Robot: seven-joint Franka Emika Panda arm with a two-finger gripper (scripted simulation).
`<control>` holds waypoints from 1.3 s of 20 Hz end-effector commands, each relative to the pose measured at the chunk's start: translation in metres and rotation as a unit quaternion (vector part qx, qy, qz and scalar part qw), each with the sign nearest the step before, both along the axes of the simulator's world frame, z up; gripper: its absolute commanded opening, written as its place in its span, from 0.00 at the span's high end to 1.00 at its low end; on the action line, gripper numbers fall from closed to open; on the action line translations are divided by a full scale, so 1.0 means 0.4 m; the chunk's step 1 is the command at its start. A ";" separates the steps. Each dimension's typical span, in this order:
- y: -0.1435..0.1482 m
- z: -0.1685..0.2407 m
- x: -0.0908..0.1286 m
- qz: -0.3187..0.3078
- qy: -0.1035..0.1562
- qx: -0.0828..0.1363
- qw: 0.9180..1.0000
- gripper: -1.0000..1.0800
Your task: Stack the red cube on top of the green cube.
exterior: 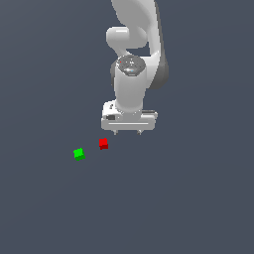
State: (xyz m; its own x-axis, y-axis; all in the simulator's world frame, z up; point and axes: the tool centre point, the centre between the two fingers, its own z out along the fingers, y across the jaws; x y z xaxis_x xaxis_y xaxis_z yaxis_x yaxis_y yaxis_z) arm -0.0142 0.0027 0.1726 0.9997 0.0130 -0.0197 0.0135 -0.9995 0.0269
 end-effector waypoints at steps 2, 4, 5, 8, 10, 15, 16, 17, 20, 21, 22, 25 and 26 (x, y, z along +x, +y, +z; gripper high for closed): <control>-0.001 0.000 0.000 0.000 0.000 0.000 1.000 0.04; -0.005 -0.004 -0.002 0.001 0.000 0.000 1.000 0.04; -0.008 -0.007 -0.004 0.002 0.000 0.000 1.000 0.04; -0.025 -0.020 -0.011 0.007 -0.001 0.001 1.000 0.04; -0.041 -0.033 -0.018 0.011 -0.001 0.002 1.000 0.04; -0.099 -0.079 -0.039 0.027 -0.003 0.004 1.000 0.04; -0.113 -0.091 -0.044 0.031 -0.003 0.005 1.000 0.04; -0.128 -0.103 -0.049 0.035 -0.004 0.005 0.999 0.04; -0.178 -0.143 -0.065 0.049 -0.005 0.008 0.999 0.04; -0.194 -0.156 -0.069 0.053 -0.006 0.008 0.999 0.04; -0.209 -0.168 -0.073 0.057 -0.006 0.009 0.998 0.04; -0.248 -0.200 -0.082 0.067 -0.007 0.011 0.998 0.04; -0.259 -0.209 -0.084 0.070 -0.007 0.011 0.997 0.04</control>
State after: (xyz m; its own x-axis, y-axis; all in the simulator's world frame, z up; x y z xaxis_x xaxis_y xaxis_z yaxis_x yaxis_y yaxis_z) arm -0.0461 -0.0937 0.0950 0.9899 0.1416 -0.0056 0.1417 -0.9899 0.0071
